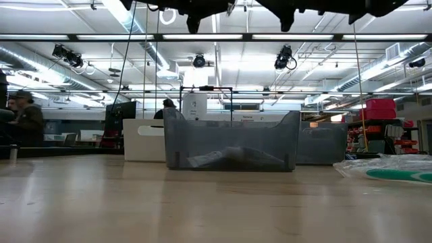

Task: Pick & Place Travel size toiletries
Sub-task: Put the silver nail cutter into the top black bin

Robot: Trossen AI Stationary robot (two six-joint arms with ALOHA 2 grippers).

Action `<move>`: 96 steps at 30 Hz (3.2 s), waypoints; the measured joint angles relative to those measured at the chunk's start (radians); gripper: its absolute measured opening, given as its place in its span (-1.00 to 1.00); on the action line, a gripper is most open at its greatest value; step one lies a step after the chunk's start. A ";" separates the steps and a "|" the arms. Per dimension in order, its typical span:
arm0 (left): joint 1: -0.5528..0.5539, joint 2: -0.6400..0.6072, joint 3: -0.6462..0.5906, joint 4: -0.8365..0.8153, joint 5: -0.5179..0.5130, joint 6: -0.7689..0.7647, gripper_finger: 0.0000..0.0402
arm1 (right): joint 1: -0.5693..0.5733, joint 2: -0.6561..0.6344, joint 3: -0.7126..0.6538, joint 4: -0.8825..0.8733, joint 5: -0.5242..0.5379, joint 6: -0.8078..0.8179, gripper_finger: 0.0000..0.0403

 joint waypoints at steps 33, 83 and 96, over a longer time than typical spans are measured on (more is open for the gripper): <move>0.000 0.000 0.000 0.034 -0.013 -0.029 -0.79 | 0.095 0.243 0.041 0.276 0.040 -0.052 0.11; 0.000 -0.001 0.001 0.020 0.001 -0.026 -0.30 | 0.132 0.234 0.041 0.261 0.058 -0.008 -0.67; 0.007 -0.138 0.000 -0.221 -0.058 -0.022 -0.04 | 0.127 0.158 0.041 0.160 0.053 -0.057 -0.67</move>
